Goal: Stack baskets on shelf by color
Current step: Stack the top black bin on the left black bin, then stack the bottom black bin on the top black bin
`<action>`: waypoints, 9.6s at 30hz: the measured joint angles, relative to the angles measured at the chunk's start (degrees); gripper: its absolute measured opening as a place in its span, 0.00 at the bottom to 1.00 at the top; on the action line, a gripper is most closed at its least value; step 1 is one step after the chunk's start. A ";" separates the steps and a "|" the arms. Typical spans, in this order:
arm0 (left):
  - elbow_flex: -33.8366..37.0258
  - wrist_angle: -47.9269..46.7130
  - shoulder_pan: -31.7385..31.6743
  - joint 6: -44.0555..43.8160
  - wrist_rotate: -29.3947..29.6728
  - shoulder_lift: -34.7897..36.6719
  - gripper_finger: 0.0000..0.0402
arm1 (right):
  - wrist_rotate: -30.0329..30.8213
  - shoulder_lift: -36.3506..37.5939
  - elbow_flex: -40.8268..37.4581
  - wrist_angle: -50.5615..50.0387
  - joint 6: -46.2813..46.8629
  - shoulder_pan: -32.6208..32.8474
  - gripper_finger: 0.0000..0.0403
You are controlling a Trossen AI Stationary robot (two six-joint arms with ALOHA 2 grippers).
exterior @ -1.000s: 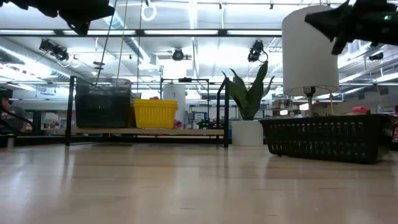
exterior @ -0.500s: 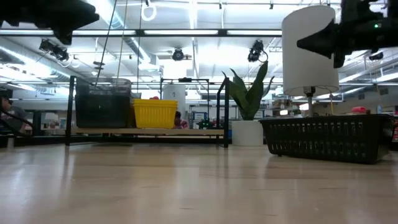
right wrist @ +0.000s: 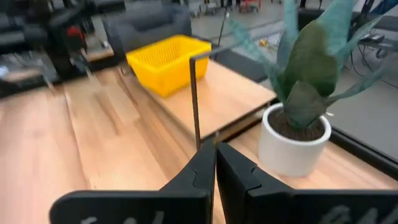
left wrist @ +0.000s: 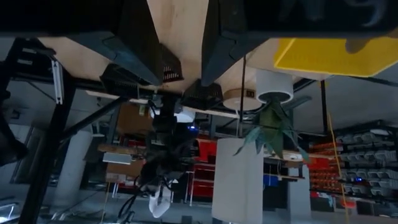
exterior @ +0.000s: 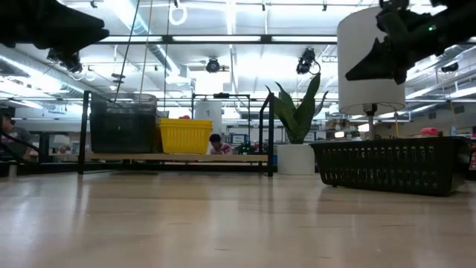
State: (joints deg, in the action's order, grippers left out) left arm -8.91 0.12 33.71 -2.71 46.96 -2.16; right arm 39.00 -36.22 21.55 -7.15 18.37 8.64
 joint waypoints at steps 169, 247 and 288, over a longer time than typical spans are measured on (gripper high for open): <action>-0.07 -4.65 -0.13 -1.61 -0.53 1.81 0.29 | -14.61 -49.86 29.30 -36.40 -0.95 33.48 0.02; -0.07 -4.63 -0.13 -1.61 -0.52 1.82 0.29 | -31.12 -49.74 35.68 -46.18 80.92 31.69 0.25; -0.07 -4.59 -0.15 -1.15 -0.52 1.80 0.29 | -37.67 -57.79 35.26 -47.78 85.18 31.09 0.25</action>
State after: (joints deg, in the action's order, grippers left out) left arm -8.97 -4.47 33.56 -3.86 46.44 -0.36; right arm 1.33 -94.00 56.82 -54.92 103.56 39.73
